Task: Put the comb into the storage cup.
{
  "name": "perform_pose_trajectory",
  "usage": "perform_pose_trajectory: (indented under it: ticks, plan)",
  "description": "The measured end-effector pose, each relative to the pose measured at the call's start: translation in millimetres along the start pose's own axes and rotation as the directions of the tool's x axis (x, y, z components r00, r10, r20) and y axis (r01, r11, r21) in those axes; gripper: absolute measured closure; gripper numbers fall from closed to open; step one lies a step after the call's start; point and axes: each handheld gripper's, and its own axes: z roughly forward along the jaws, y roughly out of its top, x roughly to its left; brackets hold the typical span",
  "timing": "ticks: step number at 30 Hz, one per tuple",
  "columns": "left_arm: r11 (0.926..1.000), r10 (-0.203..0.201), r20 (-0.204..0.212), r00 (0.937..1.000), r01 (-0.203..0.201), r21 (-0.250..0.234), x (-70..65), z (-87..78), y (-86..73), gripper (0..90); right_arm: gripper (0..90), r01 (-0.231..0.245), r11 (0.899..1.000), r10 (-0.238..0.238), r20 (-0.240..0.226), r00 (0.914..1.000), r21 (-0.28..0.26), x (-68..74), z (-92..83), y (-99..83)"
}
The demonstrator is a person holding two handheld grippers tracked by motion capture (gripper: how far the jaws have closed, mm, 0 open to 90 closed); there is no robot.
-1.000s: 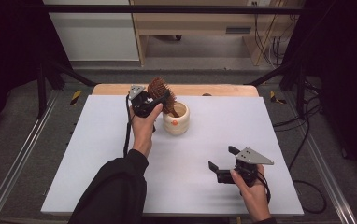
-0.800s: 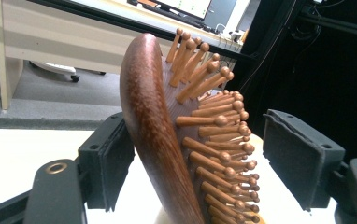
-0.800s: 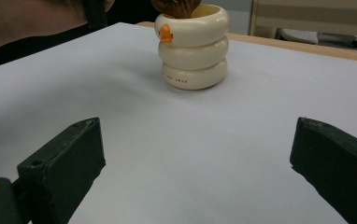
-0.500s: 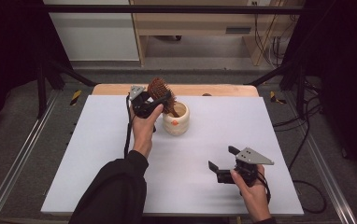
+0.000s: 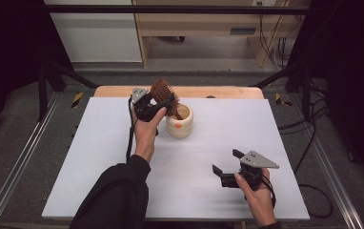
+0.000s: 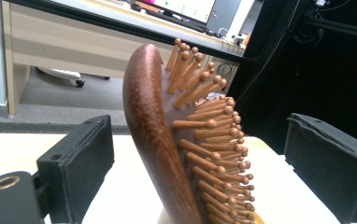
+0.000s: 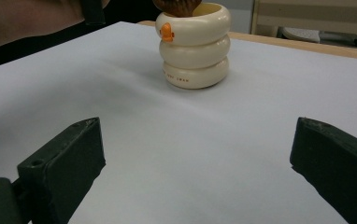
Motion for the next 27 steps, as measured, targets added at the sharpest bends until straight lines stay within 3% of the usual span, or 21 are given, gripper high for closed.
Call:
perform_pose_trajectory:
  ticks: [17, 22, 27]
  plan:
    - [0.9989, 0.045, -0.015, 0.9989, -0.045, 0.015, -0.5, -12.4, -1.1, 3.7, 3.5, 0.002, 1.000, -0.002, -0.001, 1.0000, 0.000, 0.2, 0.2, 0.0]
    - [0.9968, 0.077, -0.020, 0.9968, -0.076, 0.023, 0.1, -21.9, -0.4, 3.9, 3.5, 0.004, 1.000, -0.004, -0.002, 1.0000, 0.007, -0.8, 2.4, -0.5]
    - [0.9964, 0.083, -0.014, 0.9965, -0.082, 0.022, 0.0, -32.6, -0.2, 4.1, 3.5, 0.010, 1.000, -0.010, 0.002, 0.9999, 0.006, 0.5, 1.3, 0.0]
